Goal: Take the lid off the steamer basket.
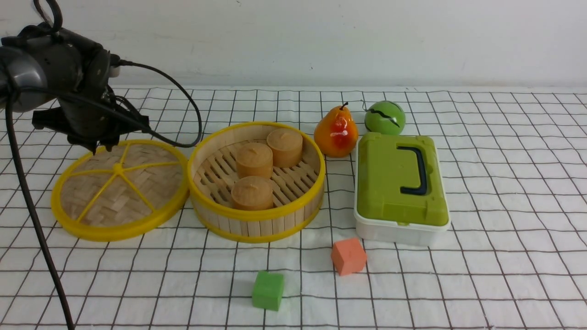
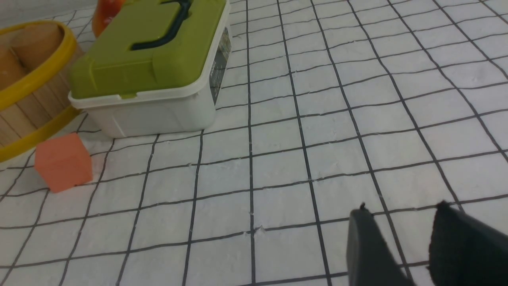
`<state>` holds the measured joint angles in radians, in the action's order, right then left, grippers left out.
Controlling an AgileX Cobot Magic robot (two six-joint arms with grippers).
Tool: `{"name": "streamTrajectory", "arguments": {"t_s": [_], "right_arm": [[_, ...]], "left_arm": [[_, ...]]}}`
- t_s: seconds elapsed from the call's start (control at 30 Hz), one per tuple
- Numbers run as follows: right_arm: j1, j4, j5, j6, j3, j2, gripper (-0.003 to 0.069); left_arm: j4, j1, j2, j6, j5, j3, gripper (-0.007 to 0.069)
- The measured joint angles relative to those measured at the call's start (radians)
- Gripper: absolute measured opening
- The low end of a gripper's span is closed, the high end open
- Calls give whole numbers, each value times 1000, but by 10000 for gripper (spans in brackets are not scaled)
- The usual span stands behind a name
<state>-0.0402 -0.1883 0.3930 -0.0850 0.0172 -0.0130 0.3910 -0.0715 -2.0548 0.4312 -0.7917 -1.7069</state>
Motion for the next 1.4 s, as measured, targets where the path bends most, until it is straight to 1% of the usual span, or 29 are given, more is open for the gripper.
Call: {"name": "streamTrajectory", "arguments": {"t_s": [0.2, 0.27, 0.37, 0.43, 0.47, 0.5, 0.57, 0.63, 0.73, 0.8, 0.83, 0.87, 0.93, 0.97, 1.0, 1.1, 1.13, 1.17, 1.2, 1.33, 1.4], "right_arm": [[0, -1, 0, 0, 0, 0, 240], [0, -1, 0, 0, 0, 0, 240], [0, -1, 0, 0, 0, 0, 240], [0, 0, 0, 0, 0, 0, 240], [0, 0, 0, 0, 0, 0, 240], [0, 0, 0, 0, 0, 0, 240], [0, 0, 0, 0, 0, 0, 240], [0, 0, 0, 0, 0, 0, 240], [0, 0, 0, 0, 0, 0, 240], [0, 0, 0, 0, 0, 0, 240], [0, 0, 0, 0, 0, 0, 240], [0, 0, 0, 0, 0, 0, 240], [0, 0, 0, 0, 0, 0, 240], [0, 0, 0, 0, 0, 0, 240], [0, 0, 0, 0, 0, 0, 240], [0, 0, 0, 0, 0, 0, 240], [0, 0, 0, 0, 0, 0, 240], [0, 0, 0, 0, 0, 0, 240], [0, 0, 0, 0, 0, 0, 240], [0, 0, 0, 0, 0, 0, 240], [0, 0, 0, 0, 0, 0, 240]], "left_arm": [[-4, 0, 26, 19, -1, 3, 184], [-20, 0, 84, 11, -11, 3, 184], [-88, 0, 196, -3, -16, 3, 184], [-164, 0, 287, -38, -16, 3, 184], [-227, 0, 364, -88, -9, 11, 183], [-274, 0, 399, -112, -2, 17, 180], [-381, 0, 505, -195, 30, 60, 153], [-511, 0, 638, -284, 80, 134, 87], [-649, 0, 787, -418, 146, 263, -11], [-736, 0, 903, -542, 172, 385, -13], [-752, 0, 913, -553, 173, 397, -13], [-811, 0, 1004, -655, 174, 504, -13], [-884, 0, 1096, -751, 174, 613, -13], [-897, 0, 1116, -781, 174, 637, -13], [-943, 0, 1194, -845, 187, 729, -13], [-979, 0, 1307, -940, 205, 883, -13], [-984, 0, 1340, -953, 205, 921, -13], [-987, 0, 1345, -955, 205, 930, -13], [-994, 0, 1383, -967, 195, 1001, -13], [-995, 0, 1425, -972, 147, 1144, -13], [-991, 0, 1436, -973, 139, 1176, -13]]}}
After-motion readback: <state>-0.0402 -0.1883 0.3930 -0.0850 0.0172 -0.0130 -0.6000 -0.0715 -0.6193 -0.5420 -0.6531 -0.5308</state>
